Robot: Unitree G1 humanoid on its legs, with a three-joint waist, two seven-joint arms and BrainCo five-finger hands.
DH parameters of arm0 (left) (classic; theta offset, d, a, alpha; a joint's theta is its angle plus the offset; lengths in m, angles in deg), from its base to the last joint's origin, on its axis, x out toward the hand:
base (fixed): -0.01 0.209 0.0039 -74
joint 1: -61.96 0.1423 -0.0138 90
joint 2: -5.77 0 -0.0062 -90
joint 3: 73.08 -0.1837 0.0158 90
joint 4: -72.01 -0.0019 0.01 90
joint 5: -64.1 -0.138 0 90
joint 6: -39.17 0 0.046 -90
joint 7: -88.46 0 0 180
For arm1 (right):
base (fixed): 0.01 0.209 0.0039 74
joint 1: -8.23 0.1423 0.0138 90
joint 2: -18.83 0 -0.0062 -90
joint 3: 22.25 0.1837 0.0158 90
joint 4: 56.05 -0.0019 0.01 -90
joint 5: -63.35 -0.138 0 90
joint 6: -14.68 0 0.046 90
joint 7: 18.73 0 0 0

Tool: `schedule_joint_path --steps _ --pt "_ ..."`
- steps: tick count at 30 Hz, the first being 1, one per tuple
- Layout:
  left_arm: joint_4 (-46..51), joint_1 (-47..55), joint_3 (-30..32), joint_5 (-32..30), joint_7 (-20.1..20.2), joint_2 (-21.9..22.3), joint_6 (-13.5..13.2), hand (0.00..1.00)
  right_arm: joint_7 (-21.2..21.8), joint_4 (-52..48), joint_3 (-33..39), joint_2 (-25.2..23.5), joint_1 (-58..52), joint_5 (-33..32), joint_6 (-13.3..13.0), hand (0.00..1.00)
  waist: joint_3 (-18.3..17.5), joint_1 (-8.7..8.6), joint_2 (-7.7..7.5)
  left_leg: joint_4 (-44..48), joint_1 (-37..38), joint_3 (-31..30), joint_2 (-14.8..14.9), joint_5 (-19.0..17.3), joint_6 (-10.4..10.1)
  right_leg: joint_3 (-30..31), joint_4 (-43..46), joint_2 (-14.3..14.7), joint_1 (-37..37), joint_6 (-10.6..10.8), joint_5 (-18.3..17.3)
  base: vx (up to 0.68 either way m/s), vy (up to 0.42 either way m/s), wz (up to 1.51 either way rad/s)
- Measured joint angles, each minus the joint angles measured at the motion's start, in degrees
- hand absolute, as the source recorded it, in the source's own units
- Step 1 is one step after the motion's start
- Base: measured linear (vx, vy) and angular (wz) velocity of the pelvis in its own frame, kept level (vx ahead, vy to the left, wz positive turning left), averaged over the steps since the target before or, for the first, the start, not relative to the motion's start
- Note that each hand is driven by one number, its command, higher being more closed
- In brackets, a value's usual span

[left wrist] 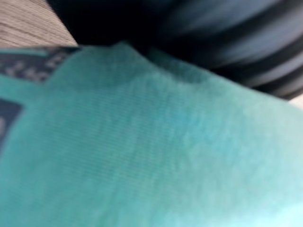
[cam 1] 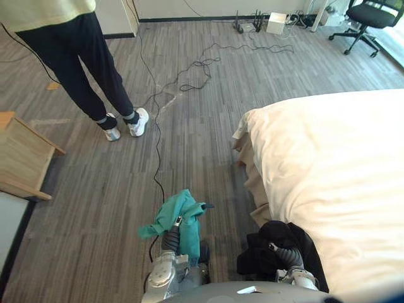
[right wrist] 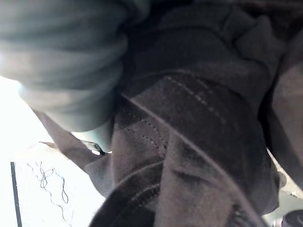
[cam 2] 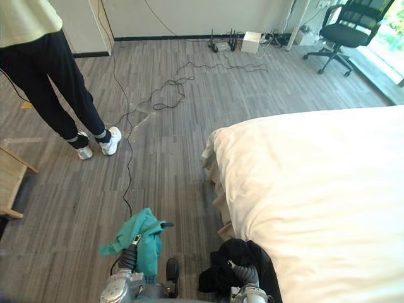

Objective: Tidy the bed and pick cloth on bed and put in laundry

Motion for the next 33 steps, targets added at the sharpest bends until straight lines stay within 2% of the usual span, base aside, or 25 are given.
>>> schedule_joint_path --steps 6,13,16,19,20,21,24,25,33 --pt "-0.01 0.42 -3.35 0.07 0.16 -1.51 0.01 1.00 0.15 0.01 -1.86 -0.33 0.01 -2.14 0.00 1.00 -0.64 0.48 -1.49 0.28 1.44 -0.14 -0.27 -0.43 -0.01 0.27 -1.60 0.37 2.80 0.50 0.78 0.10 -0.064 0.03" --pt "-0.09 1.38 -4.23 1.65 0.18 -1.49 0.01 1.00 0.55 0.10 -2.68 -0.20 -0.14 -2.19 -0.38 1.00 -1.22 0.73 -0.53 -0.14 3.30 -0.11 1.45 -0.72 -0.94 1.72 -2.17 1.73 4.23 -0.12 1.80 -0.06 -0.028 -0.05" --pt "-0.15 1.65 -4.22 1.64 0.21 -1.44 0.04 1.00 0.55 0.10 -2.57 0.01 -0.58 -2.20 -0.61 1.00 -1.61 -0.03 0.14 -0.15 2.90 -0.17 1.62 -0.67 -1.62 1.21 -2.86 1.86 4.08 -0.87 1.16 -0.15 -0.007 0.00" --pt "-0.15 2.34 -4.25 1.64 0.20 -1.31 0.04 1.00 0.52 0.10 -2.39 -0.02 -1.52 -2.19 -0.63 1.00 -2.23 -0.10 0.45 -0.14 2.71 -0.21 1.59 -0.63 -1.62 0.83 -2.86 1.82 4.09 -0.22 0.60 -0.08 0.009 0.07" --pt "-0.15 2.66 -4.24 1.67 0.20 -1.23 0.05 1.00 0.52 0.10 -2.26 0.02 -2.16 -2.19 -0.63 1.00 -2.33 -0.11 0.41 -0.14 2.64 -0.20 1.46 -0.64 -1.61 0.84 -2.92 1.73 4.08 -0.14 0.58 -0.04 0.014 0.06" --pt "-0.20 3.20 -4.32 1.83 0.13 -1.45 0.17 1.00 0.12 1.66 -2.31 0.04 0.01 -2.18 -0.63 1.00 -3.54 -0.23 -1.32 -0.18 4.14 -0.02 -0.30 -1.43 -0.64 2.02 -3.03 0.25 6.17 1.12 1.11 -0.07 -0.024 -0.04" --pt "-0.20 3.21 -4.26 1.82 0.13 -1.51 0.17 1.00 0.12 1.67 -2.29 0.07 -0.19 -2.18 -0.63 1.00 -3.06 -0.38 -0.40 -0.19 4.39 0.10 0.64 -1.91 -1.44 2.01 -2.89 0.94 6.04 0.85 1.08 -0.12 -0.051 -0.11" --pt "-0.23 2.96 -4.26 1.83 0.12 -1.51 0.18 1.00 0.12 1.71 -2.26 0.14 -0.42 -2.18 -0.63 1.00 -2.97 -0.48 -0.31 -0.18 4.31 0.28 0.80 -1.82 -1.55 1.99 -3.50 1.04 6.04 0.05 0.72 -0.16 -0.054 -0.11" --pt "-5.68 -0.21 -6.87 1.94 -0.09 -1.77 0.14 1.00 -0.91 3.71 -2.04 1.31 -0.40 -1.44 -0.64 1.00 -2.98 -1.95 -0.37 -0.15 3.48 0.84 0.61 -1.65 -1.44 1.99 -3.46 0.83 5.31 0.35 -0.05 -0.04 -0.016 -0.01"
